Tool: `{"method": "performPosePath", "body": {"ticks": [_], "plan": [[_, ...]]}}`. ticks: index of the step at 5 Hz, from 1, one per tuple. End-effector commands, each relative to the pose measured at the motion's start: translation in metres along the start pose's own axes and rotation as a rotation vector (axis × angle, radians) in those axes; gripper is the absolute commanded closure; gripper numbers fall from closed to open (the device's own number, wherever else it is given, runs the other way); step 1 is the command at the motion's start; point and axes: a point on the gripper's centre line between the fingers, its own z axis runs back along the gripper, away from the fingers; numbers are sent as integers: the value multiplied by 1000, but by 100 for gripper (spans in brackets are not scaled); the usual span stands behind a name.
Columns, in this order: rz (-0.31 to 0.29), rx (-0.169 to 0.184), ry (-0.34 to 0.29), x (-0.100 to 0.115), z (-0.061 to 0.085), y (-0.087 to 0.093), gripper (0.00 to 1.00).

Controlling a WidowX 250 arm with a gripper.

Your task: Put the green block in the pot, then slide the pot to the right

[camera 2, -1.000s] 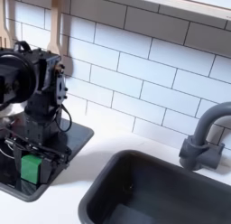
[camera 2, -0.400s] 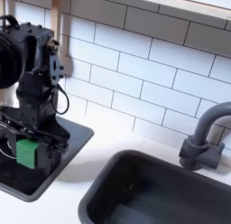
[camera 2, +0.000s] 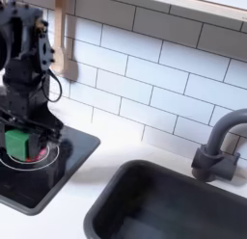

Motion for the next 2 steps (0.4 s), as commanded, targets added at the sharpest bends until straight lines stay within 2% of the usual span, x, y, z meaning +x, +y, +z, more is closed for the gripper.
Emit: {"method": "performPosePath", "body": {"ticks": [1,2], "plan": [[32,33,-53,18,9,27,100],[56,44,-56,27,5,42,100]]}}
